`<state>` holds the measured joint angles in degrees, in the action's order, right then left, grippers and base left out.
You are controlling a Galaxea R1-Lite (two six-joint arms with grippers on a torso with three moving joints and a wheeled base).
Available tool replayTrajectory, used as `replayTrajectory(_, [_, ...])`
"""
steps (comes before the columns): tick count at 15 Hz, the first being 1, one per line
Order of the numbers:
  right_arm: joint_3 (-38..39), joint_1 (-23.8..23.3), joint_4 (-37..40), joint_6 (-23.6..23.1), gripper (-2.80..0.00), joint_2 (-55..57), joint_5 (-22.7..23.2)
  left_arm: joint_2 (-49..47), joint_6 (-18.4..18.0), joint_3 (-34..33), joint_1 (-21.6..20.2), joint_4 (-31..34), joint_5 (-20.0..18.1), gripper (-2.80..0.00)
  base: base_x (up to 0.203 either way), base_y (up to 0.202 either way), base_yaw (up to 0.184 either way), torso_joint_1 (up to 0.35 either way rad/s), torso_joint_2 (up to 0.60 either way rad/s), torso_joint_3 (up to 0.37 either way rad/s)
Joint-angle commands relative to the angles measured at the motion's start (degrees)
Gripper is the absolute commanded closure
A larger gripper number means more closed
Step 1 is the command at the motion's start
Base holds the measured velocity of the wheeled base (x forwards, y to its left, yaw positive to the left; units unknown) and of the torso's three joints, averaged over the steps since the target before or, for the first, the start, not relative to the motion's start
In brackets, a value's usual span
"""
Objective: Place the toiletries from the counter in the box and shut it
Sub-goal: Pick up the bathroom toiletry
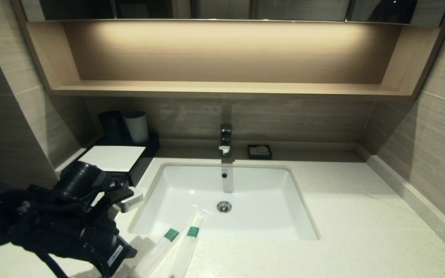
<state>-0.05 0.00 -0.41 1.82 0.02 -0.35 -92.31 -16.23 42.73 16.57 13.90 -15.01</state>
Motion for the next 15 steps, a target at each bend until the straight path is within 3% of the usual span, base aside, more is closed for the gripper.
replayTrajectory(1, [0.0,0.0,0.0,0.0,0.00,0.1,0.0,0.1,0.1,3.8,0.8,3.3,-0.1,0.00,0.000,0.000,0.000,0.000,0.00,0.000])
replayTrajectory(5, [0.0,0.0,0.0,0.0,0.00,0.1,0.0,-2.0,0.4,11.0,1.2,13.0,0.1,0.00,0.000,0.000,0.000,0.000,0.00,0.000])
replayTrajectory(10, [0.0,0.0,0.0,0.0,0.00,0.1,0.0,-6.7,-0.6,20.3,1.9,31.1,0.5,0.00,0.000,0.000,0.000,0.000,0.00,0.000])
replayTrajectory(15, [0.0,0.0,0.0,0.0,0.00,0.1,0.0,-8.7,-2.8,21.8,2.3,34.2,0.5,0.00,0.000,0.000,0.000,0.000,0.00,0.000])
